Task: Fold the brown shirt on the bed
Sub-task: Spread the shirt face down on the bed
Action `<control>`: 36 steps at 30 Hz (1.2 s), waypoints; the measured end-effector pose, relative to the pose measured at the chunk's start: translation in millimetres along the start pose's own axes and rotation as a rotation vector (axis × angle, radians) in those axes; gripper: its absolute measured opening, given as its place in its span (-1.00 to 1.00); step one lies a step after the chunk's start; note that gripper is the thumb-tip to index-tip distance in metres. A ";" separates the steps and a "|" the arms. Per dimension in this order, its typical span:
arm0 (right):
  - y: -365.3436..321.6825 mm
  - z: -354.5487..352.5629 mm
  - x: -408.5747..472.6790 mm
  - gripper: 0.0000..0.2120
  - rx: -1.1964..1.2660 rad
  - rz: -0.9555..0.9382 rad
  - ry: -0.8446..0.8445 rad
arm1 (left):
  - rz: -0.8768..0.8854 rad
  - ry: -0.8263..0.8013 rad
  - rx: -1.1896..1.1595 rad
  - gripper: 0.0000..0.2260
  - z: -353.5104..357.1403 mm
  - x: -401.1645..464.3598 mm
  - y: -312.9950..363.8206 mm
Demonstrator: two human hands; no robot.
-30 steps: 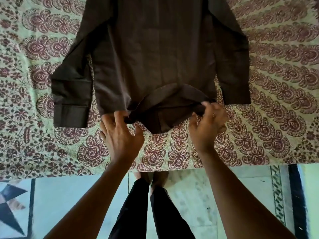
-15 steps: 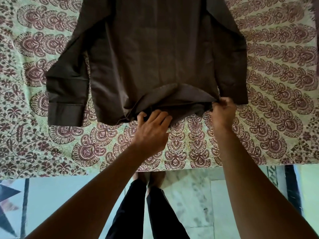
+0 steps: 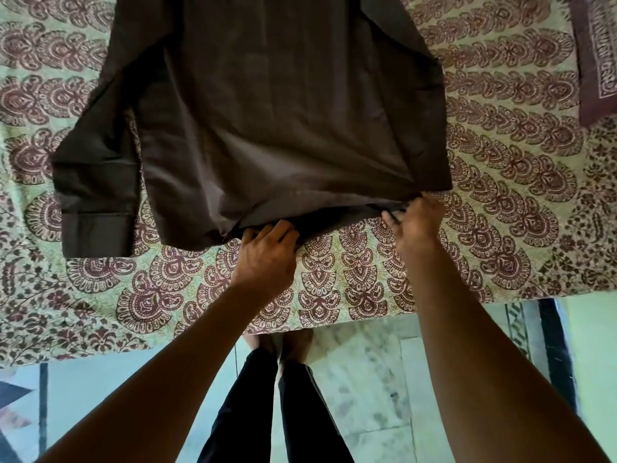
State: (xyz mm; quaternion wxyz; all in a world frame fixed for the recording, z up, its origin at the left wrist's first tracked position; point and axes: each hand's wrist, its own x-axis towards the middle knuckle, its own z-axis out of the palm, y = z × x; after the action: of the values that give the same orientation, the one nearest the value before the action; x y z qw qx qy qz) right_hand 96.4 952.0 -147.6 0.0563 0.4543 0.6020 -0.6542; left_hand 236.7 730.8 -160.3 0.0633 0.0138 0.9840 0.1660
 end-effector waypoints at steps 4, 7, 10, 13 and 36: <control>1.5 -2.6 13.5 -0.77 -0.289 -0.189 0.055 | -0.032 -0.028 -0.037 -0.76 -2.0 0.8 0.0; -1.8 -6.3 4.0 -0.68 -0.394 -0.263 -0.099 | -0.053 -0.010 -0.065 -0.81 -3.7 3.6 1.4; -2.5 -8.7 0.2 -0.62 -0.551 -0.311 -0.211 | -0.062 -0.018 -0.057 -0.75 -4.8 5.4 5.1; -6.0 -10.3 0.7 -0.76 -0.467 -0.194 -0.145 | -0.050 -0.028 0.004 -0.71 -2.5 5.1 7.7; 17.3 -32.6 -26.1 -0.42 -0.988 -0.879 -0.003 | -0.073 0.412 -0.093 -0.89 -35.0 -31.8 5.2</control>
State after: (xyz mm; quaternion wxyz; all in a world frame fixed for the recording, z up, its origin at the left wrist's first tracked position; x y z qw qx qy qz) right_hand 139.5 962.4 -138.6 -0.0135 0.0860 0.9607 -0.2637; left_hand 263.7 722.8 -121.9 -0.1324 -0.0589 0.9673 0.2082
